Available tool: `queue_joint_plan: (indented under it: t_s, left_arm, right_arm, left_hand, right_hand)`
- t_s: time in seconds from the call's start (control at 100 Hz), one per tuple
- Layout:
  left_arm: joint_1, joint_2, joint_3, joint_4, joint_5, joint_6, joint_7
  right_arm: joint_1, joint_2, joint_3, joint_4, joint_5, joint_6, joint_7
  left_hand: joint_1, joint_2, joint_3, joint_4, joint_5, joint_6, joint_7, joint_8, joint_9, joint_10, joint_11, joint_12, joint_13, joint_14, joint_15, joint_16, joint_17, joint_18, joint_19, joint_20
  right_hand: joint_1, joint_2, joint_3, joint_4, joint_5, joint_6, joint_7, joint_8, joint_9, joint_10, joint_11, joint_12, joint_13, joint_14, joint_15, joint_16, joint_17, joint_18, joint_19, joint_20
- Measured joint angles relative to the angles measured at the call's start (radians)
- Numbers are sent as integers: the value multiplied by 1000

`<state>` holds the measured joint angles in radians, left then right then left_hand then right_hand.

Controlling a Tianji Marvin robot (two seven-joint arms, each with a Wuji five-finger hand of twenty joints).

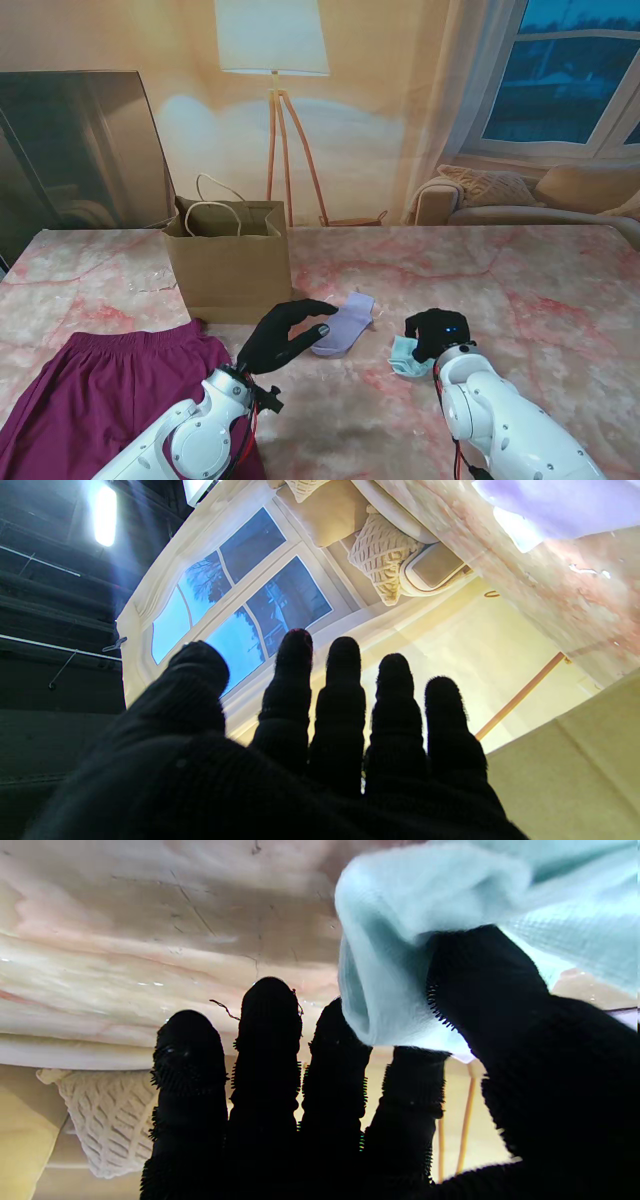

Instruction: Fold the socks and the shorts into the kraft paper bag

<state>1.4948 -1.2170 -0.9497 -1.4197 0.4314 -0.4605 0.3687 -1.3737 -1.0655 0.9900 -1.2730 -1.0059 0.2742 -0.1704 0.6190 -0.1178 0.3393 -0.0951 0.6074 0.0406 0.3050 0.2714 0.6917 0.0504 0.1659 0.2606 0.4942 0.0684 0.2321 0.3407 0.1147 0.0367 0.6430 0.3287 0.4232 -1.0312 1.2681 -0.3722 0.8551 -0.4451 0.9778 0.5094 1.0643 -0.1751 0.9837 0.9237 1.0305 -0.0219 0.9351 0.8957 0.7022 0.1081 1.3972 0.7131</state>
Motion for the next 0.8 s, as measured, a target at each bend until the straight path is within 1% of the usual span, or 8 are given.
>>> queue_joint_plan:
  t_s: [0.07,0.18,0.22,0.29,0.46,0.68,0.72,0.8]
  left_arm:
    - [-1,0,1,0,-4,3,-4]
    - [-7,1,7,2,-11,9,-12]
    - [-11,1,10,3,-13,13,-16]
    - [-20,2,17,6,-16,21,-25]
    - [-57,3,50,29,-27,43,-39]
    - [-135,-5,121,99,-40,59,-46]
    - [-151,-10,134,118,-42,59,-42]
    - [-180,-22,160,152,-48,59,-33]
  right_arm:
    - [-11,-5,15,3,-7,-14,-15]
    - [-42,-13,59,-12,-21,-34,-36]
    - [-58,-14,78,-26,-20,-39,-49]
    - [-85,-19,108,-52,-2,-49,-89]
    - [-158,-36,191,-147,30,-90,-166]
    - [-237,-52,254,-263,40,-117,-250]
    - [-251,-55,263,-282,45,-121,-265]
    - [-276,-62,276,-316,67,-130,-288]
  left_hand:
    - [0,0,0,0,0,0,0,0,0,0,0,0,0,0,0,0,0,0,0,0]
    - [0,-6,0,0,0,0,0,0,0,0,0,0,0,0,0,0,0,0,-1,0]
    - [-15,-26,54,0,0,2,0,0,0,0,0,0,0,0,0,0,0,0,-2,0]
    - [-38,-56,72,2,-1,9,0,0,0,0,0,5,0,0,0,0,0,0,-3,0]
    - [-103,-136,187,2,-18,51,-20,0,-32,18,0,15,-1,1,0,0,0,1,-4,0]
    - [-104,-275,188,2,-81,86,-50,0,-71,19,0,17,-13,12,0,0,-3,2,-5,0]
    - [-107,-300,208,2,-94,101,-53,-6,-77,40,0,20,-30,17,0,0,-9,3,-9,0]
    - [-127,-355,242,2,-116,127,-85,-22,-128,47,-1,20,-62,31,-2,0,-17,14,-27,-2]
  right_hand:
    - [9,1,0,-1,28,-42,9,40,-3,0,-47,-13,-3,0,-21,0,-2,0,4,0]
    - [10,1,-1,-12,56,-52,9,40,21,13,-222,-200,25,11,-134,-70,48,-1,29,0]
    - [10,1,-1,-12,56,-52,9,22,55,28,-260,-261,63,20,-161,-93,81,0,43,0]
    - [11,1,-2,-18,82,-47,9,-51,112,43,-283,-333,124,25,-173,-117,135,2,71,0]
    - [23,3,-3,-20,106,2,9,-146,206,68,-268,-359,216,36,-139,-118,211,14,131,0]
    - [24,4,-14,-20,107,25,19,-173,217,73,-264,-359,236,36,-124,-118,233,14,144,0]
    - [25,4,-14,-20,107,25,19,-173,217,78,-264,-359,236,36,-123,-119,233,14,144,-2]
    - [25,4,-14,-20,108,26,20,-180,217,80,-264,-359,236,36,-115,-119,233,14,145,-7]
